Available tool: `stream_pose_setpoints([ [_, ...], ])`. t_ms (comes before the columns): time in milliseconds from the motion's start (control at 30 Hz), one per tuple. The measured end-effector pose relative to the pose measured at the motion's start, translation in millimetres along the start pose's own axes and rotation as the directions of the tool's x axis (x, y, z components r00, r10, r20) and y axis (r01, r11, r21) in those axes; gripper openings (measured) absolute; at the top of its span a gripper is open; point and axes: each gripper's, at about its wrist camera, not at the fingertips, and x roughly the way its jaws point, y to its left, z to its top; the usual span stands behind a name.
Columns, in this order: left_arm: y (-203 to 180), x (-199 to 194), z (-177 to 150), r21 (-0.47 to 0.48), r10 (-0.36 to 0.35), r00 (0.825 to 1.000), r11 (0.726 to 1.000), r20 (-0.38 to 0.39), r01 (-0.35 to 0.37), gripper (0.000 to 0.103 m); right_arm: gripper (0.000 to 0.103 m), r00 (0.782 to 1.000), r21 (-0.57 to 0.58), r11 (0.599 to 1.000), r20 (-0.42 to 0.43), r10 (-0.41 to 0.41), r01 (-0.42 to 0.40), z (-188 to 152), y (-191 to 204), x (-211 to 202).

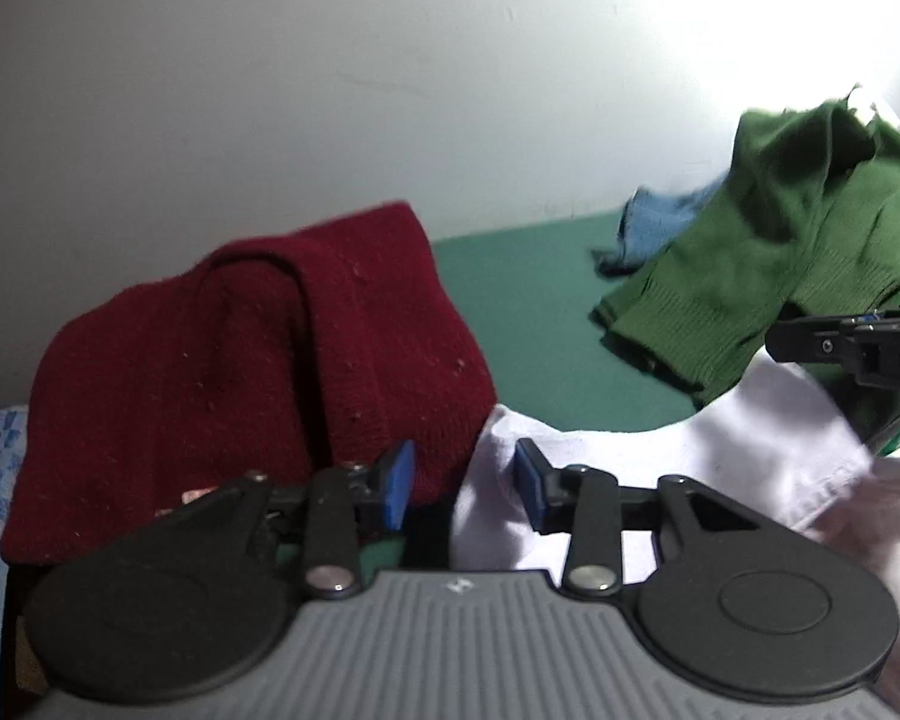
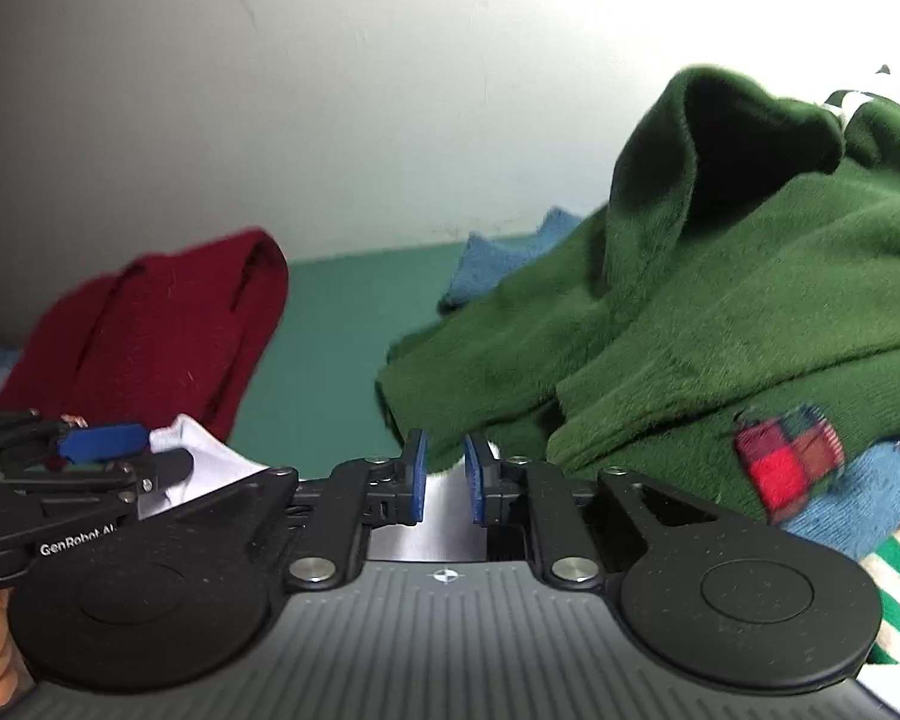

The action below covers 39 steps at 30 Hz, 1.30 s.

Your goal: Fold clothes

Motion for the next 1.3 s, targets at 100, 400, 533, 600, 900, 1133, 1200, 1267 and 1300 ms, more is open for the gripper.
stream_pose_setpoints([
  [100, 5, -33, -11, -0.017, -0.025, 0.998, 1.0, 0.063, 0.026, 0.036, 0.015, 0.999, -0.067, 0.997, 0.018, 0.05, -0.049, -4, 6, -24],
  [400, -19, -57, -62, 0.046, -0.132, 0.991, 0.99, 0.023, 0.13, 0.043, 0.014, 0.987, -0.224, 0.97, -0.148, 0.063, -0.095, -56, 32, -21],
  [533, -14, -31, -63, -0.003, -0.106, 0.994, 0.994, -0.008, 0.106, 0.038, 0.01, 0.988, -0.141, 0.987, -0.147, 0.05, -0.071, -49, 23, -7],
  [600, -12, -18, -64, -0.028, -0.094, 0.995, 0.995, -0.024, 0.093, 0.037, 0.009, 0.99, -0.13, 0.99, -0.134, 0.041, -0.058, -44, 22, -4],
  [900, -1, 16, -45, -0.024, -0.052, 0.998, 0.998, -0.027, 0.051, 0.041, 0.002, 0.997, -0.088, 0.995, -0.072, 0.031, -0.037, -31, 15, 24],
  [1133, -5, 9, -41, -0.002, -0.03, 0.998, 1.0, -0.059, 0.03, 0.042, 0.007, 0.999, -0.163, 0.986, -0.039, -0.035, 0.028, -46, 14, -2],
  [1200, -10, -16, -45, 0.032, -0.025, 1.0, 0.999, -0.013, 0.025, 0.046, 0.01, 0.997, -0.171, 0.983, -0.025, -0.073, 0.068, -59, 7, -27],
  [1267, -17, -42, -54, 0.067, -0.024, 0.999, 0.997, 0.022, 0.023, 0.068, 0.02, 0.994, -0.179, 0.978, -0.01, -0.112, 0.108, -71, -1, -52],
  [1300, -22, -55, -59, 0.084, -0.028, 0.999, 0.996, 0.037, 0.025, 0.071, 0.033, 0.991, -0.182, 0.975, -0.002, -0.131, 0.128, -77, -5, -64],
])
